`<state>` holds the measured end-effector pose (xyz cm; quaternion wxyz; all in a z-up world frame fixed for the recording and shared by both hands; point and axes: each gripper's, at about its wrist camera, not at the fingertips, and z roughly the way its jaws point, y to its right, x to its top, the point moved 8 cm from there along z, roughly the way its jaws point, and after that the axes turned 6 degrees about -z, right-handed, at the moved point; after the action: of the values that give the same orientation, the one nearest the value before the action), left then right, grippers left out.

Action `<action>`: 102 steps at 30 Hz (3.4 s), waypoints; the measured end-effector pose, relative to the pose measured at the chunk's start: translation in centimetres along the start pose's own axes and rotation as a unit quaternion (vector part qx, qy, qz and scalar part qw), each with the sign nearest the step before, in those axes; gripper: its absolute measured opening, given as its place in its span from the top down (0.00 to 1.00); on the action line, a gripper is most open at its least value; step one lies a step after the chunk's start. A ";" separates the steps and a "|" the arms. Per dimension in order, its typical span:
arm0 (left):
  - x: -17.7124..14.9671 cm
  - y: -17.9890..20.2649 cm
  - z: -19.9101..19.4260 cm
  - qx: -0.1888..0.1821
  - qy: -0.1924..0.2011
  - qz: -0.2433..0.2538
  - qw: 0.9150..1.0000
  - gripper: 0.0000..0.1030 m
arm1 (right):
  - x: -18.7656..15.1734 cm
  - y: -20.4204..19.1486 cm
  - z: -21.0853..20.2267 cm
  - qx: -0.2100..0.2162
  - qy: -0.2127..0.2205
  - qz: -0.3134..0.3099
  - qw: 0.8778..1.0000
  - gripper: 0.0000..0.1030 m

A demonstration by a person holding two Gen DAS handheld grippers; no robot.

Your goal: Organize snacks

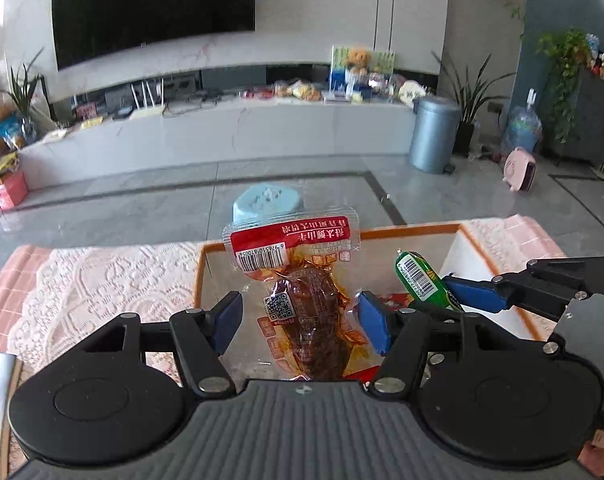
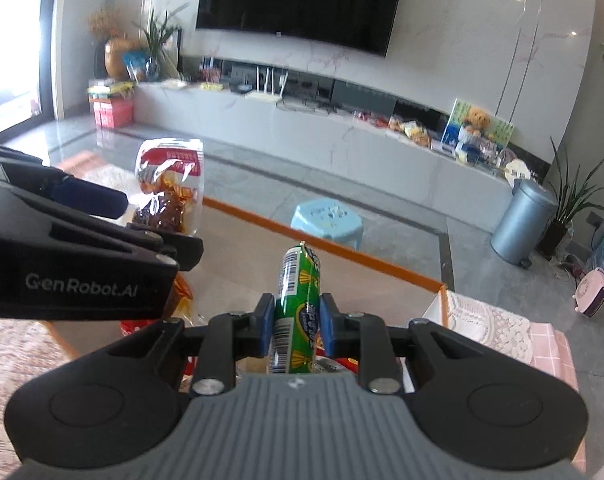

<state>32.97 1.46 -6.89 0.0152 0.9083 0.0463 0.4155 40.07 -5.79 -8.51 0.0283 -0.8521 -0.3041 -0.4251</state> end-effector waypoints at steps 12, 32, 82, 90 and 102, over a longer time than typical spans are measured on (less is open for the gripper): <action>-2.3 -1.3 5.2 0.011 -0.065 0.001 0.998 0.29 | -2.5 -1.0 6.7 0.025 -0.075 -0.021 0.997 0.80; -3.5 -2.5 6.2 0.048 -0.120 0.026 0.991 0.30 | -3.4 -2.8 8.0 0.027 -0.128 -0.062 0.990 0.69; -3.7 -1.6 -14.1 0.176 0.130 0.045 0.975 0.06 | -4.1 -0.4 -18.1 -0.026 0.110 0.155 0.981 0.04; -7.1 -3.0 -12.3 0.164 0.084 0.007 0.983 0.06 | -7.3 -0.8 -16.9 -0.042 0.099 0.206 0.973 0.04; -9.9 -2.8 -10.8 0.160 0.071 0.000 0.985 0.06 | -10.8 -2.2 -13.9 -0.080 0.069 0.151 0.983 0.04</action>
<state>18.14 3.18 -7.49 -0.1333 0.8672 0.1135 0.4661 24.10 -13.57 -8.12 0.0443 -0.8563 -0.1345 -0.4967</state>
